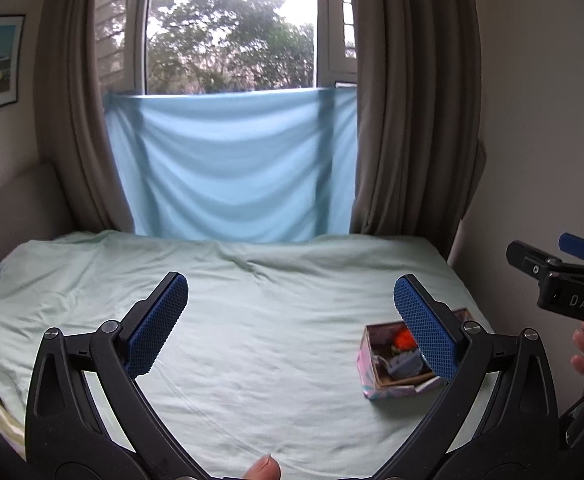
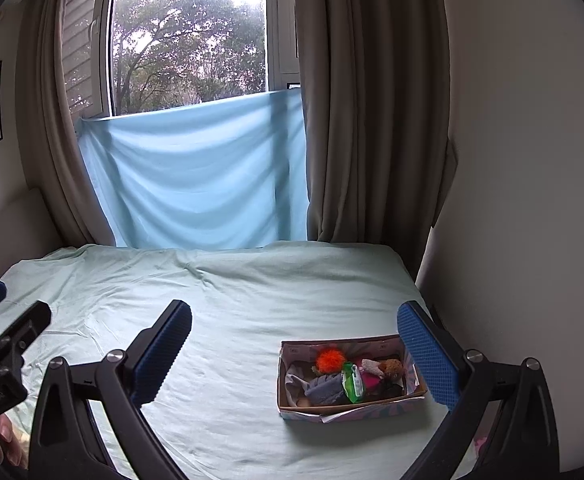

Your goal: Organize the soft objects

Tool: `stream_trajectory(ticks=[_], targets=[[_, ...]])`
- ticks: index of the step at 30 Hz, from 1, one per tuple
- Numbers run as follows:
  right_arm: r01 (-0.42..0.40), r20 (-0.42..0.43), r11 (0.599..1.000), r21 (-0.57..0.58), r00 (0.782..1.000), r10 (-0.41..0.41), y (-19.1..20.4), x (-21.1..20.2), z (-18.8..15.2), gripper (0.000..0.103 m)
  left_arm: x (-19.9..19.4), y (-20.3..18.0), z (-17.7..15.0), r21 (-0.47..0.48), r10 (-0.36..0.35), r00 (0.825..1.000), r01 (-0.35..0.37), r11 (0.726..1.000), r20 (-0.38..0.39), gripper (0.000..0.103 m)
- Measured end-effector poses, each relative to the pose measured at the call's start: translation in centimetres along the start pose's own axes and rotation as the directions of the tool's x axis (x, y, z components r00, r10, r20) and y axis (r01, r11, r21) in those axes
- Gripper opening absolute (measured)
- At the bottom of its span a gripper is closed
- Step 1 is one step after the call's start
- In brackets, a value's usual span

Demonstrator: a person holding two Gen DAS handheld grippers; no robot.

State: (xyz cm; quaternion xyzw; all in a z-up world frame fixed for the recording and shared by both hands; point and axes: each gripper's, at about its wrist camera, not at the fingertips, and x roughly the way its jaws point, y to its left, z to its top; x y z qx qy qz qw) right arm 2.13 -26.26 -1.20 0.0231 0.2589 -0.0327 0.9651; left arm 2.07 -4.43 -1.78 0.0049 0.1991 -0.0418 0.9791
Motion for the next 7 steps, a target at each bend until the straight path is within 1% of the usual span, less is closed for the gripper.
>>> stream_trajectory(ticks=[4,7], targets=[[0.002,-0.006,1.000,-0.009,1.000,-0.002,0.2,1.0,0.1,0.102,0.9,0.3,0.0,0.009,-0.009,1.000,0.009,1.000,-0.011,0.103],[0.001,-0.037,1.000,-0.010,0.999,-0.001,0.6,2.4,0.1,0.102,2.1,0.5,-0.2,0.015,0.000,0.999,0.001,1.000,-0.040,0.103]])
